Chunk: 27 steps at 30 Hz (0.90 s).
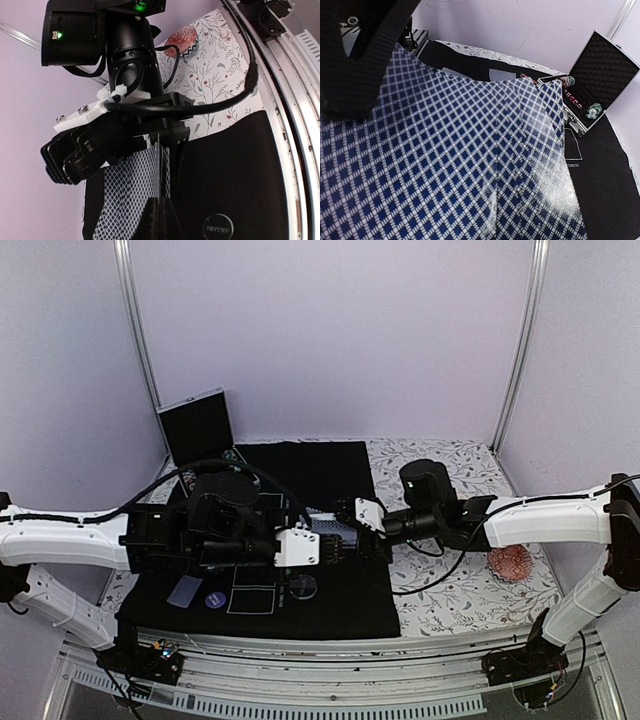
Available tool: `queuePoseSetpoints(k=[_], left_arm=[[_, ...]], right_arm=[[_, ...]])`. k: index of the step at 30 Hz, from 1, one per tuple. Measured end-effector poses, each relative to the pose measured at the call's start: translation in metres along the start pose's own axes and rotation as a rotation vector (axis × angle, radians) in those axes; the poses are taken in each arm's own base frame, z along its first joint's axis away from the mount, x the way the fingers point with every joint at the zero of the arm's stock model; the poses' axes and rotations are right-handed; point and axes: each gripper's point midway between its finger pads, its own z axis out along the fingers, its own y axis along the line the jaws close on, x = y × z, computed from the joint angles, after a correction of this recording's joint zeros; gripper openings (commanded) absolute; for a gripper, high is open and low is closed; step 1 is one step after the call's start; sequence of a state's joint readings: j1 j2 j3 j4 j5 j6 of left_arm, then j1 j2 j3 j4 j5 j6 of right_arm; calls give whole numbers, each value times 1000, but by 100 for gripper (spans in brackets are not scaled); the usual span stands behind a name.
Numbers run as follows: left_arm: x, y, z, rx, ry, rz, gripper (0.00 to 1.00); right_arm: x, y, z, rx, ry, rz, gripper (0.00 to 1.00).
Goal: Distribute texas hold em gaming equipment
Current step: Pick up the poker card from the face-down deck piles.
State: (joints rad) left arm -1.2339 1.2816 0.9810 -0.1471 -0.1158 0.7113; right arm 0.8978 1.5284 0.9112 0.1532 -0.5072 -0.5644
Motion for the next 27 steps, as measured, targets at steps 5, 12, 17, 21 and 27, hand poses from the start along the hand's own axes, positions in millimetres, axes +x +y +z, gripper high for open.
queuePoseSetpoints(k=[5, 12, 17, 21, 27], left_arm=[[1, 2, -1, -8, 5, -1, 5], [7, -1, 7, -7, 38, -1, 16], [7, -1, 7, -6, 34, -3, 16], [5, -1, 7, -4, 30, -3, 12], [2, 1, 6, -6, 20, -9, 6]], right_arm=[[1, -2, -1, 3, 1, 2, 37], [1, -1, -1, 1, 1, 3, 37], [1, -1, -1, 0, 3, 4, 37], [1, -1, -1, -1, 2, 4, 37], [1, -1, -1, -1, 2, 4, 37]])
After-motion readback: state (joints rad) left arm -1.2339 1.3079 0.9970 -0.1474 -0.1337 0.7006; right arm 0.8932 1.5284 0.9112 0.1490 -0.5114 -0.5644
